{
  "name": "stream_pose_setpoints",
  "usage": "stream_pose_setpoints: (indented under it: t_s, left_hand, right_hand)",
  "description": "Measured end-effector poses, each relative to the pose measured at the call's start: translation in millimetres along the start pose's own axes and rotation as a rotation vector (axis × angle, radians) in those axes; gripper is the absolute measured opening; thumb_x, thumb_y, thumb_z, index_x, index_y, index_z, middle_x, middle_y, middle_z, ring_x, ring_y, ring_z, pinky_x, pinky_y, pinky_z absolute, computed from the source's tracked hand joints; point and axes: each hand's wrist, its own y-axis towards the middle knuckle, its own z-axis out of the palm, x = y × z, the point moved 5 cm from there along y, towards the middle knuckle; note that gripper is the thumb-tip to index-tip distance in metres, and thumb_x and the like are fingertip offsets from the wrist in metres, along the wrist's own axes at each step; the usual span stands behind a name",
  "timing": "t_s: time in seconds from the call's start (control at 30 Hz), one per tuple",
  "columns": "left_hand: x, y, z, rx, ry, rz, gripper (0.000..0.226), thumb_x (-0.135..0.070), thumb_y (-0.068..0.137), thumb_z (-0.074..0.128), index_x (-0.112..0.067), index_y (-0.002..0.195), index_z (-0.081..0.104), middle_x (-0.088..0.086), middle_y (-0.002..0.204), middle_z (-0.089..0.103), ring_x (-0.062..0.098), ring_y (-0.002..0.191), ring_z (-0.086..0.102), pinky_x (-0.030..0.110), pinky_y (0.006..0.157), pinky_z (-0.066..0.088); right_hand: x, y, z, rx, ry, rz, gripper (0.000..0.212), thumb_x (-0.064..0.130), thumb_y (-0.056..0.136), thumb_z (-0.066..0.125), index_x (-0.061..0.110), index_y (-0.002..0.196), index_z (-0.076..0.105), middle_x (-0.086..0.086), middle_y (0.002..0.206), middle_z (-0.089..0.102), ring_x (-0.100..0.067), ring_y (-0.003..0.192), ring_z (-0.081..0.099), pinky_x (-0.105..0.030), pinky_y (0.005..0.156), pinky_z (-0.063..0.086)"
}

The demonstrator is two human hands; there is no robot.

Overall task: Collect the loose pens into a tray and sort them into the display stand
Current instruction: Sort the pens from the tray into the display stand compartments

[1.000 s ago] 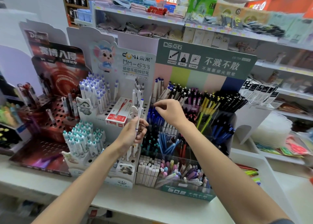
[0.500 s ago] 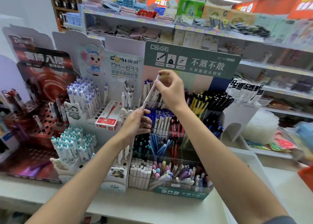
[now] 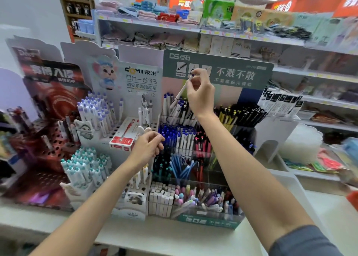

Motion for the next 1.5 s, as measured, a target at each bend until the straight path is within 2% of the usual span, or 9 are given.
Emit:
stream_pose_setpoints:
  t_s: [0.2,0.37,0.5,0.63,0.8,0.97,1.2,1.3,1.5]
  left_hand:
    - [-1.9,-2.6,0.4,-0.022,0.046,-0.021,0.019,-0.018,0.103,0.050,-0.009,0.094,0.065,0.006,0.075,0.064,0.007,0.056,0.052,0.016,0.053,0.042]
    - [-1.5,-7.0,-0.8,-0.019,0.082,-0.022,0.020,-0.019,0.103,0.049,-0.008,0.097,0.066,0.006,0.077,0.065,0.007,0.059,0.053,0.015,0.054,0.043]
    - [-6.0,-7.1,8.8,0.004,0.154,0.018,0.017,-0.021,0.102,0.053,-0.015,0.092,0.065,0.002,0.074,0.066,0.007,0.059,0.053,0.020,0.058,0.042]
    - [-21.8,-6.0,55.3,0.102,0.309,0.113,0.019,-0.022,0.100,0.055,-0.015,0.084,0.063,-0.001,0.071,0.065,0.005,0.059,0.055,0.026,0.064,0.045]
    - [-33.0,-17.4,162.4,0.309,0.433,0.200,0.017,-0.024,0.097,0.057,-0.018,0.082,0.063,0.001,0.075,0.067,0.013,0.065,0.058,0.033,0.068,0.049]
    - [-25.6,-38.5,286.9,0.479,0.532,0.233,0.014,-0.022,0.095,0.057,-0.016,0.083,0.063,-0.001,0.079,0.067,0.016,0.072,0.060,0.034,0.072,0.049]
    - [47.8,-33.1,426.9,0.575,0.689,0.092,0.017,-0.019,0.090,0.060,-0.006,0.096,0.070,0.009,0.095,0.071,0.024,0.089,0.063,0.037,0.082,0.051]
    - [91.0,-22.8,465.4,0.560,0.845,0.061,0.046,-0.035,0.089,0.068,-0.010,0.126,0.059,0.010,0.129,0.060,0.028,0.116,0.054,0.035,0.097,0.044]
    - [151.6,5.9,514.1,0.542,1.123,0.107,0.114,-0.078,0.065,0.070,-0.017,0.150,0.026,0.005,0.150,0.037,0.025,0.135,0.037,0.042,0.116,0.032]
  right_hand:
    - [-1.4,-11.8,20.4,0.172,-0.120,-0.094,0.018,-0.002,0.090,0.064,0.001,0.107,0.059,-0.010,0.087,0.070,-0.018,0.076,0.066,-0.029,0.072,0.059]
    - [-19.3,-28.1,35.7,0.373,-0.281,-0.088,0.024,0.011,0.091,0.063,0.007,0.113,0.072,-0.010,0.110,0.072,-0.030,0.111,0.055,-0.043,0.096,0.044]
    - [-22.2,-42.3,-3.7,0.103,-0.271,-0.119,0.027,0.012,0.085,0.066,0.008,0.111,0.072,-0.006,0.106,0.072,-0.024,0.106,0.059,-0.033,0.093,0.041]
    - [-30.4,-71.2,-68.3,-0.003,-0.230,-0.140,0.022,0.010,0.086,0.064,0.006,0.107,0.068,-0.003,0.092,0.065,-0.015,0.072,0.058,-0.025,0.072,0.048]
    - [-85.9,-129.8,-181.1,-0.052,-0.377,0.054,0.021,0.003,0.084,0.068,0.007,0.104,0.069,0.003,0.084,0.063,-0.006,0.062,0.050,-0.015,0.064,0.042]
    - [-172.4,-209.3,-304.5,0.031,-0.579,0.494,0.011,0.008,0.083,0.068,0.013,0.092,0.071,-0.002,0.083,0.068,-0.016,0.067,0.057,-0.032,0.068,0.051]
    - [-277.0,-293.5,-393.7,0.339,-0.616,0.870,0.033,0.017,0.085,0.067,0.011,0.118,0.067,-0.009,0.118,0.065,-0.025,0.107,0.058,-0.030,0.090,0.044]
    - [-308.8,-308.7,-392.9,0.482,-0.605,0.814,0.054,0.029,0.087,0.069,0.014,0.137,0.052,-0.007,0.135,0.053,-0.025,0.123,0.048,-0.036,0.105,0.039]
    - [-344.7,-348.6,-389.9,0.575,-0.569,0.707,0.065,0.031,0.089,0.067,0.018,0.144,0.035,0.001,0.138,0.048,-0.020,0.123,0.044,-0.036,0.102,0.046]
